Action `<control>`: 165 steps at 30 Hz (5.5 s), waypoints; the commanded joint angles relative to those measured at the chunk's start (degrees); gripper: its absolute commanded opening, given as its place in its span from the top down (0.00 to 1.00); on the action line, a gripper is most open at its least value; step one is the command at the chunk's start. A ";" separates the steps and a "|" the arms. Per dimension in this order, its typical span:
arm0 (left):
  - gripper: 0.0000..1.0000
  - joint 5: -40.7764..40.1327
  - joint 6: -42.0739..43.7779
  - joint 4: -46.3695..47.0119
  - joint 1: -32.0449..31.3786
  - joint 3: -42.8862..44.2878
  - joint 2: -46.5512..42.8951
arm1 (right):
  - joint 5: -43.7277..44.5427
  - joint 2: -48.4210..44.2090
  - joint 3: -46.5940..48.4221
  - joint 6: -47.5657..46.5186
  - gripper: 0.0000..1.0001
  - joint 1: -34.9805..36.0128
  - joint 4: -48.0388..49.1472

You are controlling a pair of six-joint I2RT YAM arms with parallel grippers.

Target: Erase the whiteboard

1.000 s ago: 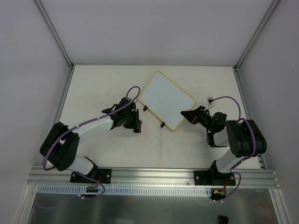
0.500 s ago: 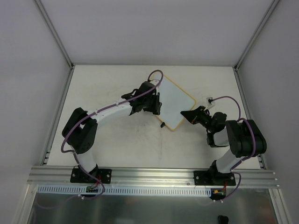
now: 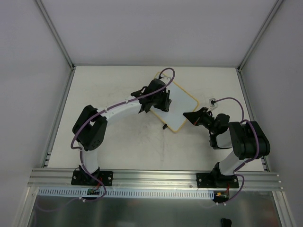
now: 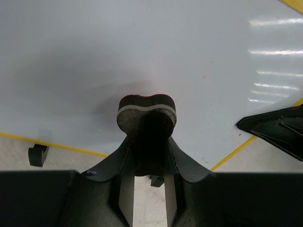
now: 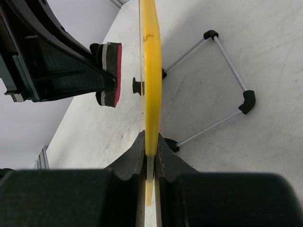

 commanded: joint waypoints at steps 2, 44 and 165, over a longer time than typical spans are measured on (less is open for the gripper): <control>1.00 3.90 2.21 -0.64 0.88 3.74 3.47 | -1.58 1.21 -0.11 -5.32 1.00 1.07 7.05; 1.00 7.43 -0.16 -7.67 2.63 -17.52 -11.07 | -1.76 0.68 -0.29 -5.15 1.00 1.07 7.05; 0.01 -11.39 -5.61 -4.08 13.97 -56.90 -64.19 | -9.06 -56.59 -16.29 -3.98 0.01 -3.59 -28.40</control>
